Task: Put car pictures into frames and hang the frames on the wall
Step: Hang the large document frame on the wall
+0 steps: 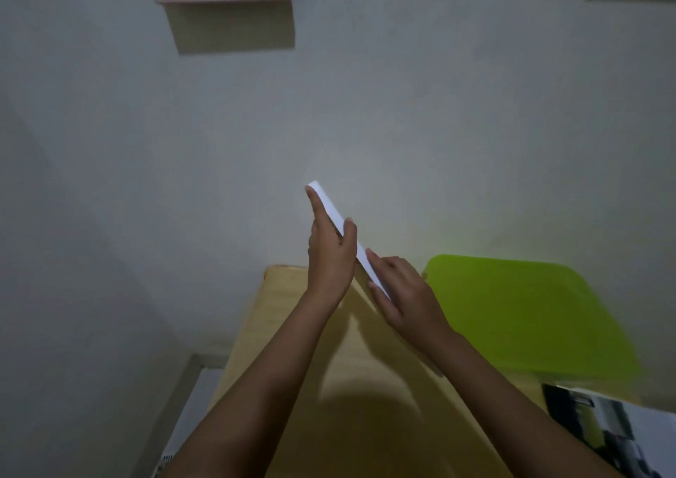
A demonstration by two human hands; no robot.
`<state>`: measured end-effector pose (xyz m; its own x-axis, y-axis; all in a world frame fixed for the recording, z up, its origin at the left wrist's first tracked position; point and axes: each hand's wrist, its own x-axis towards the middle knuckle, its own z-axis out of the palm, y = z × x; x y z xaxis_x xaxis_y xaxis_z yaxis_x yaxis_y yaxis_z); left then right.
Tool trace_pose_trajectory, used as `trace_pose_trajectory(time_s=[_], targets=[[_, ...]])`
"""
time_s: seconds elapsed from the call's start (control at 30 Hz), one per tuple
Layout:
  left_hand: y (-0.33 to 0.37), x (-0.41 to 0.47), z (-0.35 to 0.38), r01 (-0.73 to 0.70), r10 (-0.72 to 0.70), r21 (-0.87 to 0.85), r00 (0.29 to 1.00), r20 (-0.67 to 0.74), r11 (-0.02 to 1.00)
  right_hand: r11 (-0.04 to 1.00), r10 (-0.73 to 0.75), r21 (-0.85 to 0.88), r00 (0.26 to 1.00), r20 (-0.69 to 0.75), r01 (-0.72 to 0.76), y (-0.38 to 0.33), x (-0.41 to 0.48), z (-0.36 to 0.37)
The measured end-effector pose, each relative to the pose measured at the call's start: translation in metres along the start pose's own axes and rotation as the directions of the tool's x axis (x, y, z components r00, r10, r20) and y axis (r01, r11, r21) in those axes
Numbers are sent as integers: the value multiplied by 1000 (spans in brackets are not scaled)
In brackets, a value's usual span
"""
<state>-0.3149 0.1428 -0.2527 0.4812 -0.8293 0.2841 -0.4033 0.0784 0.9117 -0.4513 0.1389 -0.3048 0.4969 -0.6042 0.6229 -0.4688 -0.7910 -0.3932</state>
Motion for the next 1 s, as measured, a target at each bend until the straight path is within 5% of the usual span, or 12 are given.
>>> trace_pose_trajectory(time_s=[0.2,0.4,0.47,0.6,0.73,1.0], targets=[[-21,-2,-36,79,-74,66,995,-69,995,982,59,159,970,237,-99,-43,-12,36],[-51,1,-90,173,-183,-76,967,-174,982,976,-43,214,932,360,-37,-72,-26,62],[-59,3,-108,172,-193,-116,960,-204,978,975,21,195,921,389,-105,-66,-20,62],[-76,11,-138,174,-220,-236,957,-186,956,932,274,203,950,148,-300,-45,2,55],[-85,21,-149,198,-247,-358,964,-95,912,851,484,204,873,58,-485,-27,17,50],[-36,51,-110,132,-88,-466,989,115,875,518,650,711,759,35,-476,-16,28,1]])
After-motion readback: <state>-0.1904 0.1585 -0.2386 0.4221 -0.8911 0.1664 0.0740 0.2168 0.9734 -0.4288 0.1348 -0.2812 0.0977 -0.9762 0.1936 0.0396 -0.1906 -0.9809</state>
